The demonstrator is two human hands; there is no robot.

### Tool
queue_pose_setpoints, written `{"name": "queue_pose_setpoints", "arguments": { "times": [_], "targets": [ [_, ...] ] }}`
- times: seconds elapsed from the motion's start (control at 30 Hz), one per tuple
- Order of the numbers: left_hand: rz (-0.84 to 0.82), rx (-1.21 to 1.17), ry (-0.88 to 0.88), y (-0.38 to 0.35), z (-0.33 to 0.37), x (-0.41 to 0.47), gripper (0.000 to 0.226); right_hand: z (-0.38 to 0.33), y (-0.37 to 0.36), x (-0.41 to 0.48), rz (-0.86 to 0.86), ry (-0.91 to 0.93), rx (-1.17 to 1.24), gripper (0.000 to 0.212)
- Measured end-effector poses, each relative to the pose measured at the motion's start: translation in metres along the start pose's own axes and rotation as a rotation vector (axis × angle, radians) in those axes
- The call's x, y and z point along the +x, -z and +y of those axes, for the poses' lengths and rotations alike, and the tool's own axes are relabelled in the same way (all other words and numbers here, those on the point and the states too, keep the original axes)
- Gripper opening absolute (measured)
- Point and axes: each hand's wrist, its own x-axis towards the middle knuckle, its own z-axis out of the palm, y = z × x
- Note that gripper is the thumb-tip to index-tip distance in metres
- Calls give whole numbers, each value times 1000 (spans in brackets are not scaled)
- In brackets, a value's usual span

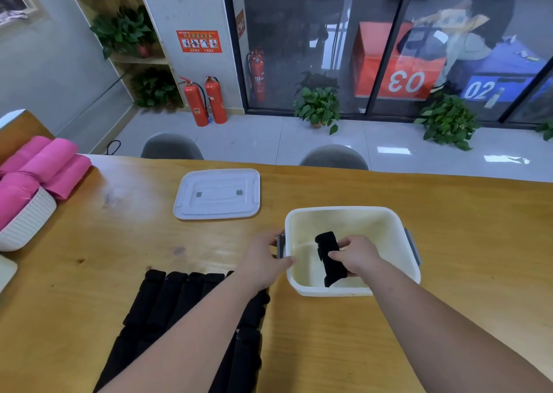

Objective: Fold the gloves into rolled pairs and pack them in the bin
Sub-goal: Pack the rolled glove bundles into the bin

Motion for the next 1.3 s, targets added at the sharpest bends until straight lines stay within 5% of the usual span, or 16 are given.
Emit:
{"name": "queue_pose_setpoints", "arguments": {
  "times": [0.17,0.3,0.53,0.87,1.3],
  "targets": [
    [-14,-4,7,0,-2,2,68,-6,-31,10,-46,-42,-88,20],
    [-34,-20,17,3,-7,4,71,-5,-47,21,-90,-71,-177,3],
    [-54,-37,-6,4,-12,8,73,0,-55,37,-81,-98,-364,16],
    [-71,-7,-33,8,-12,10,72,-6,-67,42,-181,-38,-322,15],
    [45,3,-32,25,-39,-22,77,-22,-29,8,-68,194,-267,37]
  ]
}}
